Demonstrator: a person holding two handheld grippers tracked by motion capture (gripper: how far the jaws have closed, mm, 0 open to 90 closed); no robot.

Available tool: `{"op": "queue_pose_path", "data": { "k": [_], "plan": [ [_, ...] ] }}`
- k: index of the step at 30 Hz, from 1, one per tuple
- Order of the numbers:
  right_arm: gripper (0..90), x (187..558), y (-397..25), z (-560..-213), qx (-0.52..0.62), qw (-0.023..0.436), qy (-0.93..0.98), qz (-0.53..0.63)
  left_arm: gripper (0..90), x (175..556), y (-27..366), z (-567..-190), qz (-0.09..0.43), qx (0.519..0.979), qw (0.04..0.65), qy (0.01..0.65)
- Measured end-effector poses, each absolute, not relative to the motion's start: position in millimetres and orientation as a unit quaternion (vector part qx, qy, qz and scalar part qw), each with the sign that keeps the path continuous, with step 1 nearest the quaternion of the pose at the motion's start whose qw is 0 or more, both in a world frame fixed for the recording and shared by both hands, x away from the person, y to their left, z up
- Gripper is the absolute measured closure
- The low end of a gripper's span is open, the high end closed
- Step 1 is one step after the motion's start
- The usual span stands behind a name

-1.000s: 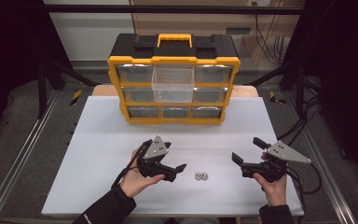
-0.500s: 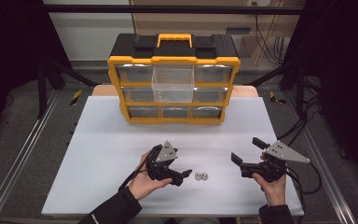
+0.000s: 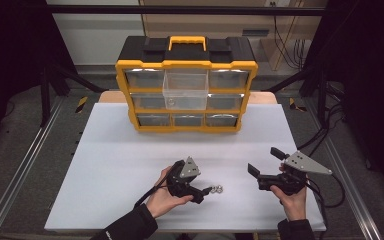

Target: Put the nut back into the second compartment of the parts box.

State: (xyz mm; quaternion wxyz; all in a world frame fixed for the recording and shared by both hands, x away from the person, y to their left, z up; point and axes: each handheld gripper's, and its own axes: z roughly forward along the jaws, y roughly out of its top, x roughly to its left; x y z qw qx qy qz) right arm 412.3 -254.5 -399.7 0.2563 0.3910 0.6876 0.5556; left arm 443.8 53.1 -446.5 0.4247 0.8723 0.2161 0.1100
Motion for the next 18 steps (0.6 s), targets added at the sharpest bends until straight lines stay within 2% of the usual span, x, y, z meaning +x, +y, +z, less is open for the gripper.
{"op": "queue_pose_path", "data": {
  "k": [6,18],
  "plan": [
    [1.3,412.5,-254.6,-399.7,0.391,0.258,0.687,0.555,16.3,442.4,43.8,-453.1,0.106,0.883,0.402,0.219],
    [1.3,412.7,-254.5,-399.9,0.391,0.257,0.688,0.555,28.0,444.9,30.7,-464.8,0.103,0.898,0.374,0.209]
  ]
}}
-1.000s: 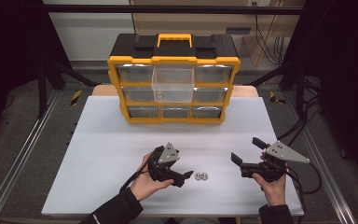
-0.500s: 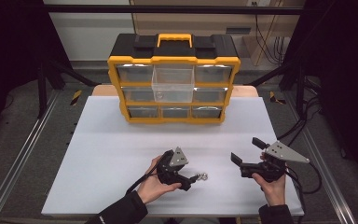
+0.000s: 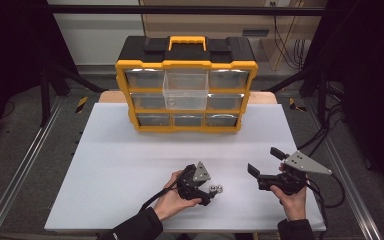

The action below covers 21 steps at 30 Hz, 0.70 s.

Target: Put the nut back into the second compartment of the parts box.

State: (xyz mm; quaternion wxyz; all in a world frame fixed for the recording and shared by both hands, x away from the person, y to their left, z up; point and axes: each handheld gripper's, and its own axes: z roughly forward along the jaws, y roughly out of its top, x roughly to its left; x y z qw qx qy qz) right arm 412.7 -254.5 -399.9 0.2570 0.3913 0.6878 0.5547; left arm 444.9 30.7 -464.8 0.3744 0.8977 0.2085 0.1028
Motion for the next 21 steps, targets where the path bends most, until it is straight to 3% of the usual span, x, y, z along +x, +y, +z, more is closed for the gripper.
{"op": "queue_pose_path", "data": {
  "k": [21],
  "plan": [
    [1.2,413.1,-254.4,-400.1,0.391,0.256,0.689,0.554,56.2,452.1,20.4,-472.6,0.064,0.912,0.351,0.203]
  ]
}}
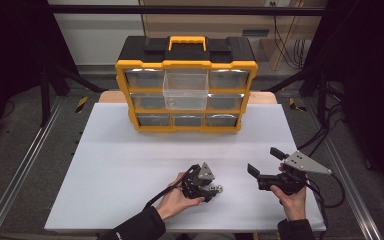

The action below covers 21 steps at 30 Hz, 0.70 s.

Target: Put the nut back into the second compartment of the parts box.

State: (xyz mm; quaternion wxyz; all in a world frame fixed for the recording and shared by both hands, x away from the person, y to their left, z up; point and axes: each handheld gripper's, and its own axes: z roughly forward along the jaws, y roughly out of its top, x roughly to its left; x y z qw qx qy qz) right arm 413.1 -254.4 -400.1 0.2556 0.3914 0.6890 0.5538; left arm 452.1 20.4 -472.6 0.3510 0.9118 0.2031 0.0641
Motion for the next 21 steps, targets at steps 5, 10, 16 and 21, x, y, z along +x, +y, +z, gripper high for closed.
{"op": "queue_pose_path", "data": {
  "k": [5,10,16,21],
  "plan": [
    [1.2,413.0,-254.6,-400.0,0.391,0.256,0.689,0.554,60.9,452.2,20.0,-471.7,0.067,0.914,0.346,0.203],
    [1.2,413.1,-254.4,-400.0,0.391,0.255,0.689,0.554,66.2,451.1,19.0,-470.7,0.065,0.917,0.340,0.200],
    [1.2,412.8,-254.6,-399.7,0.392,0.254,0.689,0.554,68.6,449.8,16.8,-469.5,0.066,0.919,0.334,0.200],
    [1.2,412.7,-254.6,-399.6,0.391,0.255,0.687,0.556,69.0,449.8,16.5,-469.3,0.066,0.919,0.334,0.201]
  ]
}}
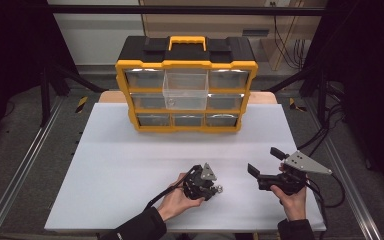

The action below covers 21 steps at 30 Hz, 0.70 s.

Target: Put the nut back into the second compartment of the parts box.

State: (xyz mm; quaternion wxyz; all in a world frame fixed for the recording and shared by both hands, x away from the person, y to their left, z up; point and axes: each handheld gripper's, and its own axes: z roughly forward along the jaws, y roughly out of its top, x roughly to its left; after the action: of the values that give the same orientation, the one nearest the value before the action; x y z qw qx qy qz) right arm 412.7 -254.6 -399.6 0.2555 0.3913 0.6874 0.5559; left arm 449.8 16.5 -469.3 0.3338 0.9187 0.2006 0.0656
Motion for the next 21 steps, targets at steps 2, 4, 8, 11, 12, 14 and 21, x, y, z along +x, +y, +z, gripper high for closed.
{"op": "queue_pose_path", "data": {
  "k": [2,4,8,11,12,14,21],
  "plan": [
    [1.2,412.5,-254.8,-399.4,0.391,0.256,0.688,0.555,69.1,450.1,16.9,-468.7,0.067,0.920,0.331,0.199],
    [1.2,412.6,-254.8,-399.5,0.391,0.256,0.687,0.556,69.2,449.7,17.1,-468.6,0.062,0.919,0.334,0.200],
    [1.2,412.4,-254.8,-399.4,0.391,0.256,0.688,0.555,69.2,448.7,19.2,-464.5,0.061,0.919,0.335,0.198],
    [1.2,412.4,-255.2,-399.3,0.390,0.257,0.687,0.556,69.2,447.8,21.0,-461.8,0.061,0.918,0.337,0.199],
    [1.2,412.4,-255.3,-399.4,0.389,0.257,0.687,0.557,69.2,447.5,21.7,-461.2,0.064,0.918,0.337,0.198],
    [1.2,412.4,-255.2,-399.4,0.389,0.257,0.687,0.557,69.2,446.8,23.0,-459.5,0.062,0.919,0.335,0.199],
    [1.2,412.2,-255.2,-399.2,0.390,0.258,0.687,0.557,69.3,445.5,29.7,-450.4,0.066,0.918,0.338,0.196]
  ]
}}
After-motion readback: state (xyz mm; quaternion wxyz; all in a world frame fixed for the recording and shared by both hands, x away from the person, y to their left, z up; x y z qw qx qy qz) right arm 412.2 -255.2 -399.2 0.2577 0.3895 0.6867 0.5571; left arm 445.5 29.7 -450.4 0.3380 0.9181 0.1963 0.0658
